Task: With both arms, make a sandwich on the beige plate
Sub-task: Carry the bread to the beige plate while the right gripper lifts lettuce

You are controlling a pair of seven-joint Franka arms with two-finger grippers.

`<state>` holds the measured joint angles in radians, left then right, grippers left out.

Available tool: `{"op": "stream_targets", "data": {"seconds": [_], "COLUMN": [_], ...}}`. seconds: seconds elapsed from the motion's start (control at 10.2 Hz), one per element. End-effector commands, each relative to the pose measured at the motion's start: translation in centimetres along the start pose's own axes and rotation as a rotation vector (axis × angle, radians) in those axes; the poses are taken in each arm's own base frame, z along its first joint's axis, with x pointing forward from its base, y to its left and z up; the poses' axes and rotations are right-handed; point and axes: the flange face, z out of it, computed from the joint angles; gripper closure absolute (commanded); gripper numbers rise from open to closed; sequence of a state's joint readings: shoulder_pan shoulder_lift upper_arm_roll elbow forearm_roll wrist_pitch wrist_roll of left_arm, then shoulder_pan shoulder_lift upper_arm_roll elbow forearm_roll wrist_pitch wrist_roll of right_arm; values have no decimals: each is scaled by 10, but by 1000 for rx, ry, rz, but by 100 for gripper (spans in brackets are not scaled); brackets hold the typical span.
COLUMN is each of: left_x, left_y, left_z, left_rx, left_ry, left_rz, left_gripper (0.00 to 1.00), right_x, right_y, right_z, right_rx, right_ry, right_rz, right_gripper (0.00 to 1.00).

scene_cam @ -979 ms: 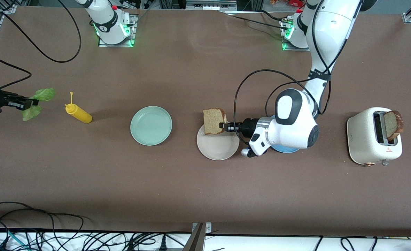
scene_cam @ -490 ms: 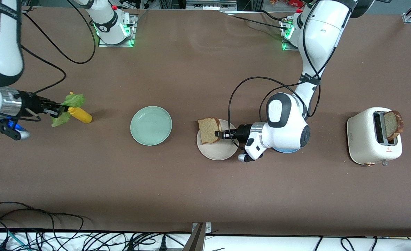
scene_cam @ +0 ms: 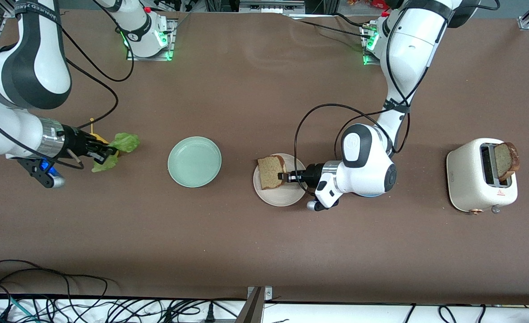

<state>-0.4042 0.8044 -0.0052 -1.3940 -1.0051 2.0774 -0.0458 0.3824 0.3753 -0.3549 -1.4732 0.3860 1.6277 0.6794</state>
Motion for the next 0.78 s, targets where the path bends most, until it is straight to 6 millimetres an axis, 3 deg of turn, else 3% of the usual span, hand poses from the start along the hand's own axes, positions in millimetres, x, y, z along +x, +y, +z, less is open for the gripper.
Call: {"op": "stream_targets", "data": {"seconds": [0.0,0.2,0.39,0.69], "left_x": [12,15,26,40], "left_y": [-4,-9,-20,-43], "left_z": [-2,-5,-24,-75], "left_rx": [-21,-13,6,216], "left_ry": [33,49,86,140], "left_rz": [38,32,21,96], "left_gripper": [1,0,0,0], "right_x": [-6,-17,-25,-48], "right_y": [-20,-31,-38,-63], "right_z": [5,10,13,29], "right_rx": [35,31,28,23], "right_ry": [2,5,1,17], "right_rz": [70,102,117,157], "right_gripper": [100,100,100,100]}}
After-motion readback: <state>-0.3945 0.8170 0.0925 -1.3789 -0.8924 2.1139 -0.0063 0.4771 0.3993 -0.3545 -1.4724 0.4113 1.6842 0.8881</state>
